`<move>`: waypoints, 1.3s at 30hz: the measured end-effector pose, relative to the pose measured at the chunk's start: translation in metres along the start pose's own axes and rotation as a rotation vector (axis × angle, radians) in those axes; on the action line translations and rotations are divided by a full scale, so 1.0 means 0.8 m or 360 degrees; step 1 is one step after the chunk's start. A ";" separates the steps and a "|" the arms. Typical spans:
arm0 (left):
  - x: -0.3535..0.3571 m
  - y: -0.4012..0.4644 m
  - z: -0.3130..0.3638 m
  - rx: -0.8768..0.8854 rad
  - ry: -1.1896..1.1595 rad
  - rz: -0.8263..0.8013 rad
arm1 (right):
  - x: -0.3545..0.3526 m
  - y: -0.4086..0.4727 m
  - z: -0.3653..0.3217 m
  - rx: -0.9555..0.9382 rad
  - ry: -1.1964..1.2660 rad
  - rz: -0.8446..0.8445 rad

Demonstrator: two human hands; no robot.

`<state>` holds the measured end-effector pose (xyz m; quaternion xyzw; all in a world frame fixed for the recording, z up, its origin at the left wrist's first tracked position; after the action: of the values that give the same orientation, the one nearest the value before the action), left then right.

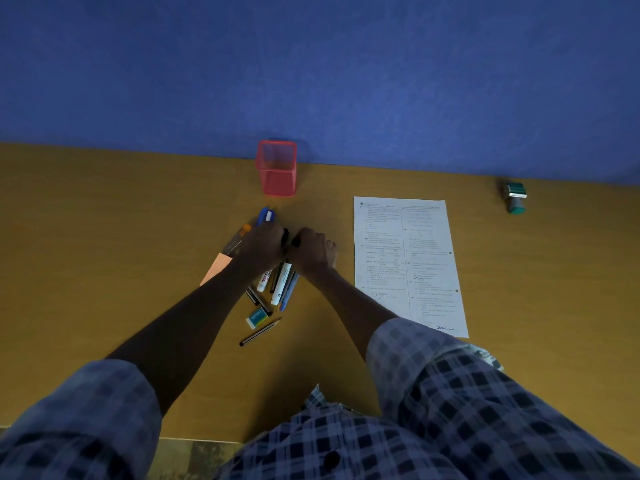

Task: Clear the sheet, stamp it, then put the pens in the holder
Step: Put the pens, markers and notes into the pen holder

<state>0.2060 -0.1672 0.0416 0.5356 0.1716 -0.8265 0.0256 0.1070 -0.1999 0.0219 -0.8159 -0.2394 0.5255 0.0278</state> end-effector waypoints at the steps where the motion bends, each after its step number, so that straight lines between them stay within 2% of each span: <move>1: 0.002 0.002 -0.002 -0.0017 -0.0033 -0.0007 | -0.002 0.000 0.002 0.0007 0.0029 -0.0008; 5: 0.006 0.006 -0.002 0.0043 -0.0037 0.0055 | -0.015 0.004 0.006 0.0018 0.0160 -0.0038; 10: -0.003 0.005 -0.004 0.0117 -0.0217 0.0230 | -0.031 0.012 0.019 0.0083 0.0488 -0.0081; 13: -0.014 0.003 -0.011 0.0058 -0.0352 0.0304 | -0.040 0.014 0.021 0.0038 0.0703 -0.0095; 17: -0.022 0.001 -0.024 0.0000 -0.0421 0.0335 | -0.045 0.020 0.024 -0.0008 0.0773 -0.0134; 20: -0.045 0.000 -0.026 0.0064 -0.0543 0.0528 | -0.057 0.025 0.023 -0.0039 0.0849 -0.0114; 23: -0.083 0.001 -0.024 0.0144 -0.0821 0.0707 | -0.089 0.030 0.016 -0.0129 0.0938 0.0069; 27: -0.145 0.016 -0.023 0.0238 -0.1157 0.1077 | -0.153 0.035 -0.004 -0.0269 0.1099 0.0519; 30: -0.182 0.035 -0.023 0.0275 -0.1365 0.1212 | -0.188 0.042 -0.022 -0.0397 0.1213 0.0749; 35: -0.213 0.049 -0.009 0.0433 -0.1088 0.1304 | -0.203 0.064 -0.050 -0.0511 0.1173 0.0840; 39: -0.191 0.066 -0.005 0.0418 -0.0645 0.1132 | -0.185 0.079 -0.066 -0.0550 0.0911 0.0835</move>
<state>0.2862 -0.2375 0.1629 0.3870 -0.1388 -0.8695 0.2737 0.1263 -0.3072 0.1516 -0.9548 -0.0907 0.2192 -0.1789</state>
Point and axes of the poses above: each hand's wrist, its own y-axis towards the middle knuckle, its own x-axis out of the palm, z = x × y, the point moved 6 cm from there along y, towards the middle knuckle, and after that the axes turned 8 degrees about -y, right-handed, at the moved point
